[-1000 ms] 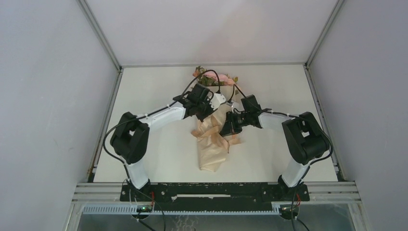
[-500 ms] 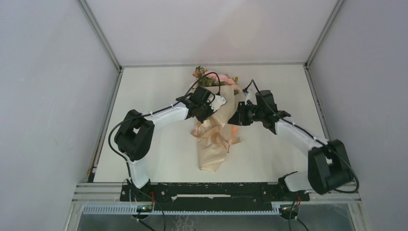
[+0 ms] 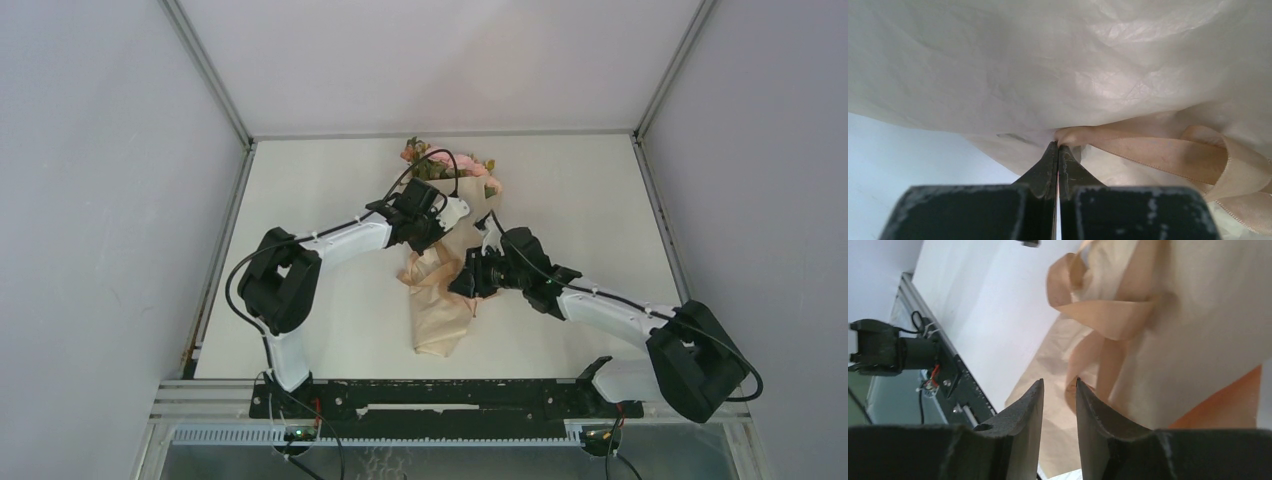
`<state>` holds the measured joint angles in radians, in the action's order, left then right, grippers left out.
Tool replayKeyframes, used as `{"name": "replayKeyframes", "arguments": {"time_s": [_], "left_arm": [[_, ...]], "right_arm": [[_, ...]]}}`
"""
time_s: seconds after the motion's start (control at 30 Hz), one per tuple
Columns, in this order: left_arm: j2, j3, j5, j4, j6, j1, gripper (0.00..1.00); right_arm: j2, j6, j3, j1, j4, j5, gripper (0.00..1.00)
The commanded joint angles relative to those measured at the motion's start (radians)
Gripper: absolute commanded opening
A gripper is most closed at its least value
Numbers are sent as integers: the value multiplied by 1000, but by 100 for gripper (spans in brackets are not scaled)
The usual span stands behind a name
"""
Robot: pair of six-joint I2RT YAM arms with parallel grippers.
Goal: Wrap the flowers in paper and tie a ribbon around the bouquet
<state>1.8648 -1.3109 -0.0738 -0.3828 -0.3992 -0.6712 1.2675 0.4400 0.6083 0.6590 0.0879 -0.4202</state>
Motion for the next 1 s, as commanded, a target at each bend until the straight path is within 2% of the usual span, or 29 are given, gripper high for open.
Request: {"name": "replayKeyframes", "arguments": {"time_s": [0.0, 0.1, 0.43, 0.63, 0.83, 0.97], "left_arm": [[-12, 9, -9, 25, 16, -2, 0], [-15, 11, -14, 24, 19, -3, 0], [-14, 6, -21, 17, 22, -3, 0], [-8, -7, -23, 6, 19, -2, 0], [-8, -9, -28, 5, 17, -3, 0], [-5, -10, -27, 4, 16, -3, 0]], "right_arm": [[50, 33, -7, 17, 96, 93, 40], [98, 34, -6, 28, 149, 53, 45], [176, 58, -6, 42, 153, 131, 43], [168, 69, -7, 115, 111, 212, 40], [92, 107, -7, 191, 40, 388, 33], [93, 109, -6, 204, 54, 413, 32]]}}
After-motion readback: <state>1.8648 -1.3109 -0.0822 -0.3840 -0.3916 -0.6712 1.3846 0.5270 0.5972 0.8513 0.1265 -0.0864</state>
